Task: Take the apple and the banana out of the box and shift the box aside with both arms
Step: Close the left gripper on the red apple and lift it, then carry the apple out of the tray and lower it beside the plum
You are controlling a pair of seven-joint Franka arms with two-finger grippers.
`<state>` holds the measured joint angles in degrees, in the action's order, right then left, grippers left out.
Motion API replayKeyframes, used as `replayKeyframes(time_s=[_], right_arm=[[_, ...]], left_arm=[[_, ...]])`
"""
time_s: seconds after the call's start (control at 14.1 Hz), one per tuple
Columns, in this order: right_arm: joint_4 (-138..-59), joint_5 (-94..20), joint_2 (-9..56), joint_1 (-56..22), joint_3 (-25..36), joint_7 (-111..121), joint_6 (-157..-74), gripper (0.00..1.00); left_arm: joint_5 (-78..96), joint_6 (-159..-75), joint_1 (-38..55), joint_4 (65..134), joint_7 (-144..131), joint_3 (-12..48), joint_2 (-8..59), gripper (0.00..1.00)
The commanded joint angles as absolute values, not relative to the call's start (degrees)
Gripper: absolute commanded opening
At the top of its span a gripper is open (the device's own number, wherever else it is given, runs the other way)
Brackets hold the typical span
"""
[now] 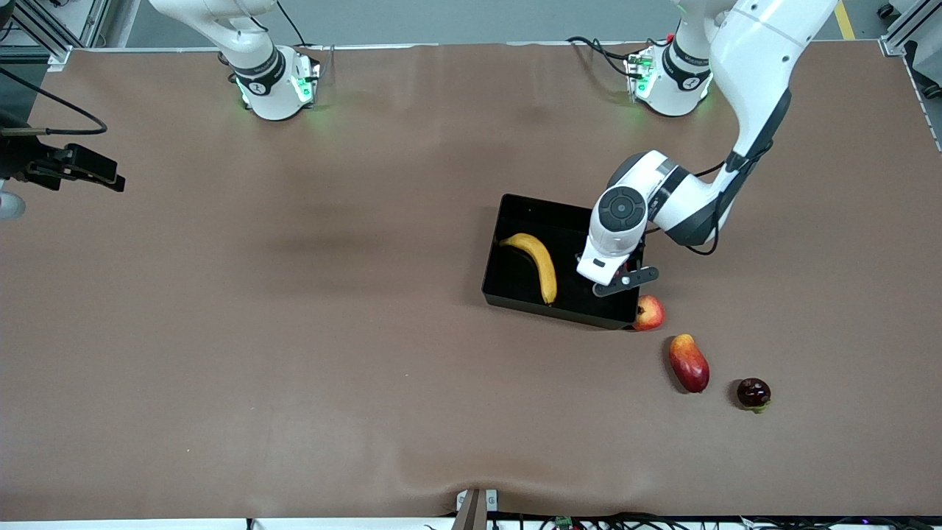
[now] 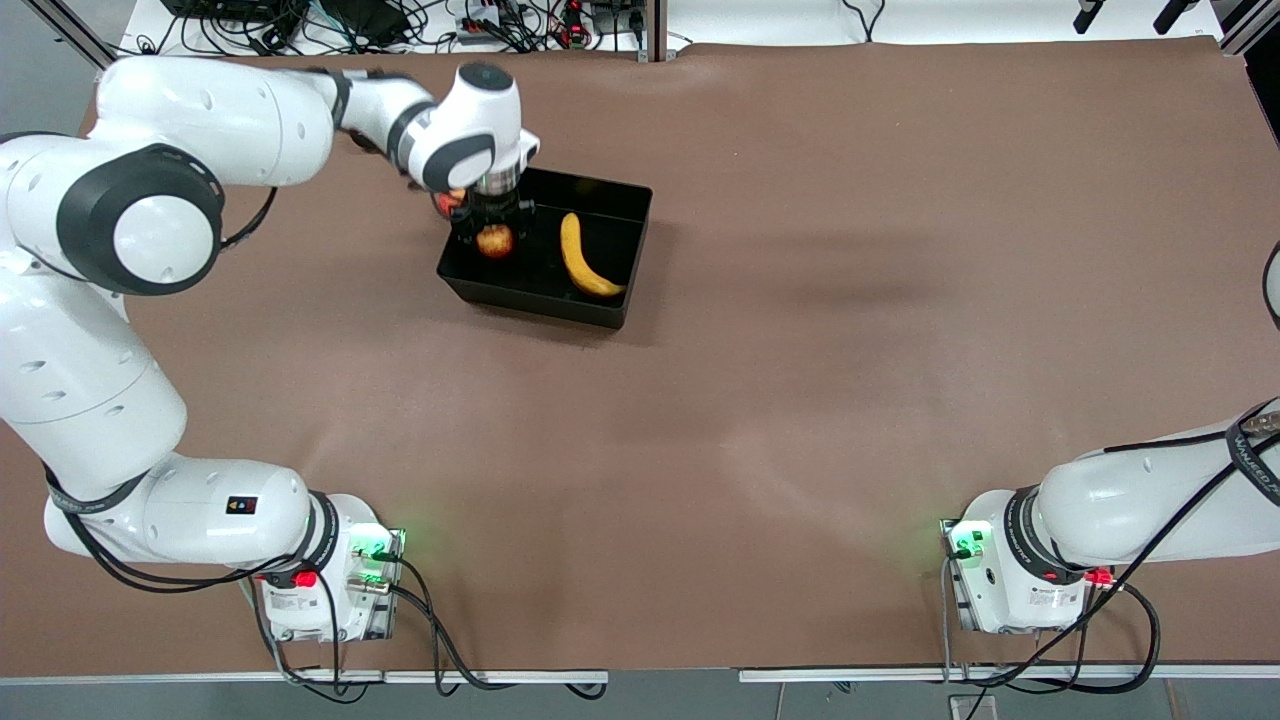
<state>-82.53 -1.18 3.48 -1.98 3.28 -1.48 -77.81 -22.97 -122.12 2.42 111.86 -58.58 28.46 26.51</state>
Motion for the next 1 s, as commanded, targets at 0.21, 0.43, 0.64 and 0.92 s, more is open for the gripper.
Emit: replayKeyframes(time_s=[0.21,0.43,0.64,0.92], right_arm=[[-80.77,-1.06,3.69,-1.32,2.99,-1.41,-77.52,1.0],[-80.68,-1.05,3.69,-1.32,2.99,-1.32,-77.52,1.0],[-80.6,-0.97,3.69,-1.32,3.08,-1.32,-77.52,1.0],[-80.6,-0.97,3.69,-1.32,3.08,-1.32,-77.52,1.0]], left_arm=[[-20.57,-102.31,-1.56,92.65,-51.72,30.85,24.17,0.0],[-20.04,-102.39,-11.04,92.81,-39.86,30.94,24.26,0.0],[-20.92,-104.14,-19.66,93.25,-30.45,30.76,26.01,0.0],[-20.92,-112.39,-30.12,94.92,-17.43,30.59,31.27,0.0]])
